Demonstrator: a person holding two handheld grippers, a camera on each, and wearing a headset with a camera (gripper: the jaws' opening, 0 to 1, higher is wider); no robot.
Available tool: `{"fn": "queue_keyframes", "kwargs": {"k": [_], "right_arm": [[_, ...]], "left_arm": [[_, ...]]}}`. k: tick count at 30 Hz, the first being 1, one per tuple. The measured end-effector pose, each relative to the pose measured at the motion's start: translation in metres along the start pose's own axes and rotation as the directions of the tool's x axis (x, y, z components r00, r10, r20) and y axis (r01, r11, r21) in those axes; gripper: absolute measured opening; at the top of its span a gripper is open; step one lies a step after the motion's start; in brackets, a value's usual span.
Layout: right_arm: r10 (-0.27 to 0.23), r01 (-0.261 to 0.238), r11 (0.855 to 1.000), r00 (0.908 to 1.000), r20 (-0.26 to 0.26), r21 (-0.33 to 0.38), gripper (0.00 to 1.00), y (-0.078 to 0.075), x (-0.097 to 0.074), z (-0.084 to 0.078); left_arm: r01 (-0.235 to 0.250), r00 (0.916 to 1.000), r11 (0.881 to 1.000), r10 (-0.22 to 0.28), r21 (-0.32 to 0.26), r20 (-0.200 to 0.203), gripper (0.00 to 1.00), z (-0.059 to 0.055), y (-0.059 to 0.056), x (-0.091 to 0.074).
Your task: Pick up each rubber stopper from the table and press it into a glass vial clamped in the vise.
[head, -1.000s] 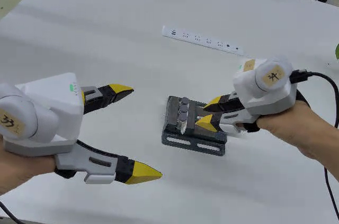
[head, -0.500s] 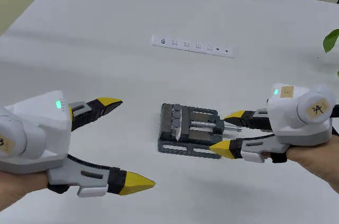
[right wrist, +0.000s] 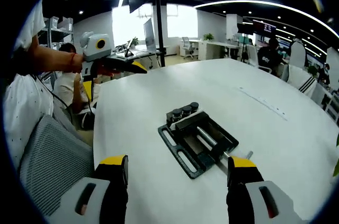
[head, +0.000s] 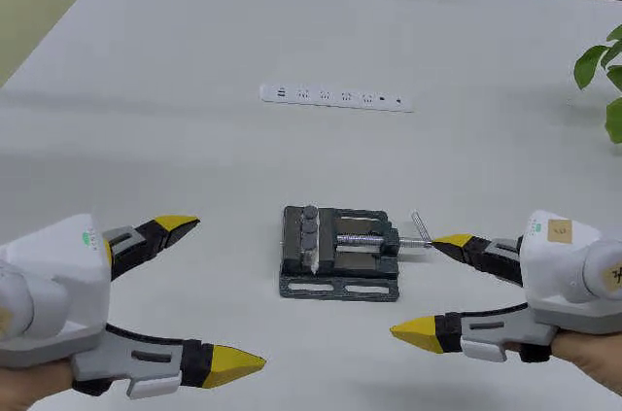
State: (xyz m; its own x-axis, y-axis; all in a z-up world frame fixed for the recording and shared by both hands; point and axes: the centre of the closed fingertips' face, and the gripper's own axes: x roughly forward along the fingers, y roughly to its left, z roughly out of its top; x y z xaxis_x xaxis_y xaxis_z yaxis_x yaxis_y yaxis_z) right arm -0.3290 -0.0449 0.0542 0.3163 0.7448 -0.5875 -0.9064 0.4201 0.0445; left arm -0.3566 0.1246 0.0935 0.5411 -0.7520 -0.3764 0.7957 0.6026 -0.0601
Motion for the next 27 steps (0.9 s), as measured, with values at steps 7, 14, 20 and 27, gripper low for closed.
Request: {"fn": "queue_keyframes", "kwargs": {"k": [7, 14, 20, 27], "right_arm": [[-0.006, 0.005, 1.0, 0.9992, 0.039, 0.03, 0.79, -0.002, -0.003, -0.002], [-0.004, 0.003, 1.0, 0.9992, 0.04, 0.029, 0.8, 0.002, -0.005, -0.005], [-0.013, 0.012, 0.999, 0.999, 0.044, 0.034, 0.8, -0.001, -0.007, -0.008], [-0.019, 0.017, 0.999, 0.9984, 0.053, 0.041, 0.8, 0.0, -0.008, -0.008]], "left_arm": [[-0.006, 0.9996, 1.0, 0.006, -0.006, -0.027, 0.99, -0.009, 0.0, 0.003], [-0.007, 0.9992, 1.0, 0.006, -0.021, -0.038, 0.99, -0.013, -0.001, 0.006], [-0.001, 0.9991, 1.0, 0.0, -0.021, -0.042, 0.99, -0.011, -0.002, 0.007], [0.008, 0.9988, 1.0, -0.009, -0.019, -0.047, 0.99, -0.011, -0.003, 0.008]]}}
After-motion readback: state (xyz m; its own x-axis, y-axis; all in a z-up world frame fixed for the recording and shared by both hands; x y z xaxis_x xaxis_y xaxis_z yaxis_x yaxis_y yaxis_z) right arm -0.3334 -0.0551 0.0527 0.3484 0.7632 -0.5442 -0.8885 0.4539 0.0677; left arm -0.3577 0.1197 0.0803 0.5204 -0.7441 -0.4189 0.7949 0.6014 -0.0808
